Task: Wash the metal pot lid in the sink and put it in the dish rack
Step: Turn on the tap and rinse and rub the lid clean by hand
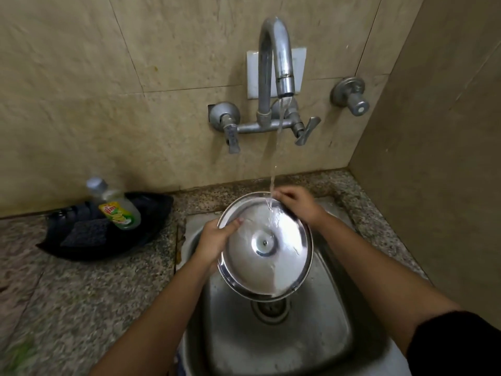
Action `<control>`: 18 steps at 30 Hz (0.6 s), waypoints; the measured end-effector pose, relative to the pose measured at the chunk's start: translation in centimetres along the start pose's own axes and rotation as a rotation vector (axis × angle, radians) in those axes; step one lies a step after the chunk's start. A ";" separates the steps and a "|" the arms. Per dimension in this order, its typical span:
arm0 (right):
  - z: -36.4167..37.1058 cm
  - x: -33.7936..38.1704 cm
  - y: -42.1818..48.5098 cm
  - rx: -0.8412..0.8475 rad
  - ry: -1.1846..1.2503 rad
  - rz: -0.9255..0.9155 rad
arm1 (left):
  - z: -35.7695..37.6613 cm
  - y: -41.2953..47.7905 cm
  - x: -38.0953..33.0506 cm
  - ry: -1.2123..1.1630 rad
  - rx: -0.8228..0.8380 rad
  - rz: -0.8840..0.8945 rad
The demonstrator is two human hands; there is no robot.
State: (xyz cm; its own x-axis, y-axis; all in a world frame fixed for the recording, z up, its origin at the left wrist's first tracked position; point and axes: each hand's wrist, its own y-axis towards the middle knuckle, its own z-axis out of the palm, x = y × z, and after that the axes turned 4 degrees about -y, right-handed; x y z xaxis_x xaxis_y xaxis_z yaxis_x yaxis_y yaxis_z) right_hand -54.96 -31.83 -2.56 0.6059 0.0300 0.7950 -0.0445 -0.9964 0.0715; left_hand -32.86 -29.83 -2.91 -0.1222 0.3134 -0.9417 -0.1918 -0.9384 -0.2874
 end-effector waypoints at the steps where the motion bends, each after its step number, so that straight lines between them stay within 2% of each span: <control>1: 0.0 -0.4 0.0 -0.026 -0.062 0.015 | -0.3 0.0 0.0 -0.011 -0.011 -0.016; 3: 0.9 0.7 0.1 -0.016 -0.256 -0.088 | -0.3 0.2 -0.1 0.015 -0.009 0.001; 7: 3.8 4.5 0.0 0.158 -0.616 -0.548 | 1.0 0.3 -0.1 0.162 0.049 0.076; 8: 4.0 4.5 0.0 0.181 -0.641 -0.600 | 1.0 0.2 0.0 0.164 0.057 0.082; 10: 3.2 3.3 -0.1 0.130 -0.519 -0.550 | 0.4 -0.1 0.2 0.119 0.061 0.068; 12: 1.8 1.2 -0.3 0.022 -0.288 -0.317 | -0.5 -0.4 0.3 0.041 0.028 0.014; 14: 1.1 -0.4 -0.8 -0.001 -0.150 -0.099 | -1.2 -0.5 0.4 0.002 -0.010 -0.036; 16: 1.3 -0.6 -0.9 -0.004 -0.165 -0.032 | -1.4 -0.5 0.3 0.027 0.001 -0.063; 18: 1.5 0.2 -0.7 -0.004 -0.201 -0.047 | -1.3 -0.3 0.0 0.051 0.057 -0.158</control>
State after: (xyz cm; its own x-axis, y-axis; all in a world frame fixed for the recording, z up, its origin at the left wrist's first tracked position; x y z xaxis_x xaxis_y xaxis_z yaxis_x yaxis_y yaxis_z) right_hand -53.60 -31.27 -3.31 0.7535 0.0601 0.6547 -0.0150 -0.9940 0.1085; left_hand -31.51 -29.79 -3.05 -0.0368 0.4474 -0.8936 -0.2594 -0.8678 -0.4238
